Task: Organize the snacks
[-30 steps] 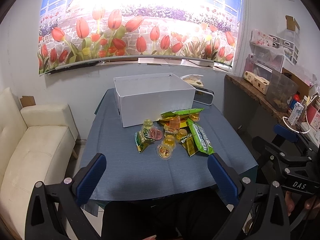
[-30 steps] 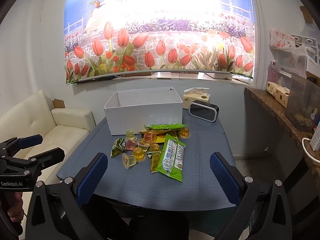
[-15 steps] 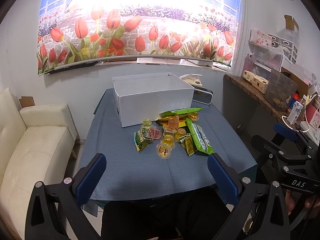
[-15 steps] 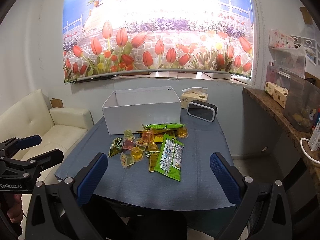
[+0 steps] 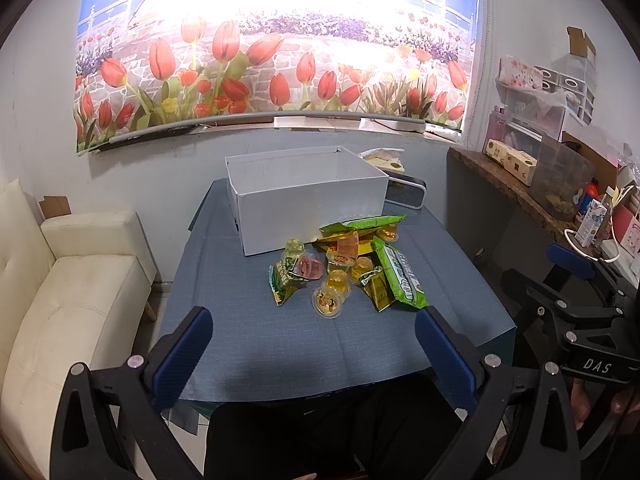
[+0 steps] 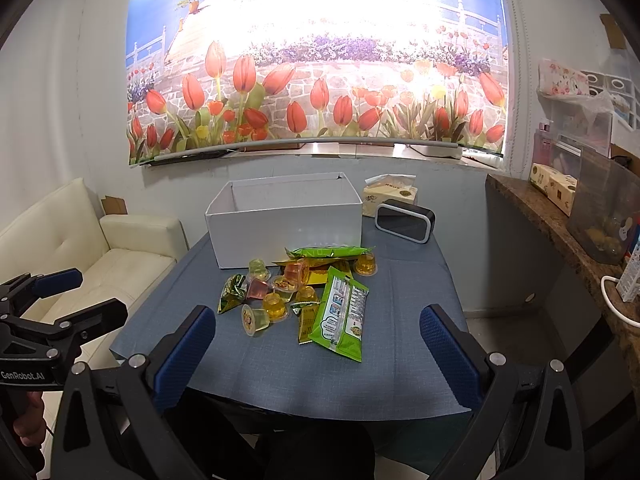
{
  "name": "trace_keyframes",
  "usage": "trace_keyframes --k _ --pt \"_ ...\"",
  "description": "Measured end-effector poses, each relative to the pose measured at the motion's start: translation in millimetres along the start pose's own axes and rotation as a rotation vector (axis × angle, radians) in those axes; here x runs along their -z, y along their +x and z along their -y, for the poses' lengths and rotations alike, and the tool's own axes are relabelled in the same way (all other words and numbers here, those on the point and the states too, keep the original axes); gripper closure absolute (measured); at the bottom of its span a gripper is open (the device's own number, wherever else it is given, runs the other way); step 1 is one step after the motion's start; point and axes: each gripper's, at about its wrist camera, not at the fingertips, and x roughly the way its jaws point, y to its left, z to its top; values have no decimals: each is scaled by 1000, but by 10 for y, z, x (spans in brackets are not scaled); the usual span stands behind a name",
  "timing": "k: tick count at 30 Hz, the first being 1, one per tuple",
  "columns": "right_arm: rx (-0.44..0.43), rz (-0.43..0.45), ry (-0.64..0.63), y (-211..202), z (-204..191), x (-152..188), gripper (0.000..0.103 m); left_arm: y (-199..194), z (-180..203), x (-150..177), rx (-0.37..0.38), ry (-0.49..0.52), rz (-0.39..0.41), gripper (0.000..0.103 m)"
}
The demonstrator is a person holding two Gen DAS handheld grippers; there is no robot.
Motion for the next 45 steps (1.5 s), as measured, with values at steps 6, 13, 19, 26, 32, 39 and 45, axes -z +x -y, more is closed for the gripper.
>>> trace_keyframes --k 6,13,19,26,32,39,45 --pt "1 -1 0 -2 2 -4 0 -2 -10 -1 -2 4 -2 0" --pt "-1 -1 1 -3 -7 -6 0 6 -8 -7 -7 6 -5 0" --pt "-2 -2 0 -4 -6 -9 0 8 -9 -6 -7 6 -5 0" --pt "-3 -1 0 -4 -5 -6 0 8 -9 -7 -6 7 -4 0" --pt "-4 -3 1 -1 -6 -4 0 2 -12 -12 -8 8 -1 0" --pt "-31 -17 20 185 87 2 0 55 -26 -16 1 24 22 0" --pt "-39 -134 131 886 387 15 0 428 -138 21 -5 17 1 0"
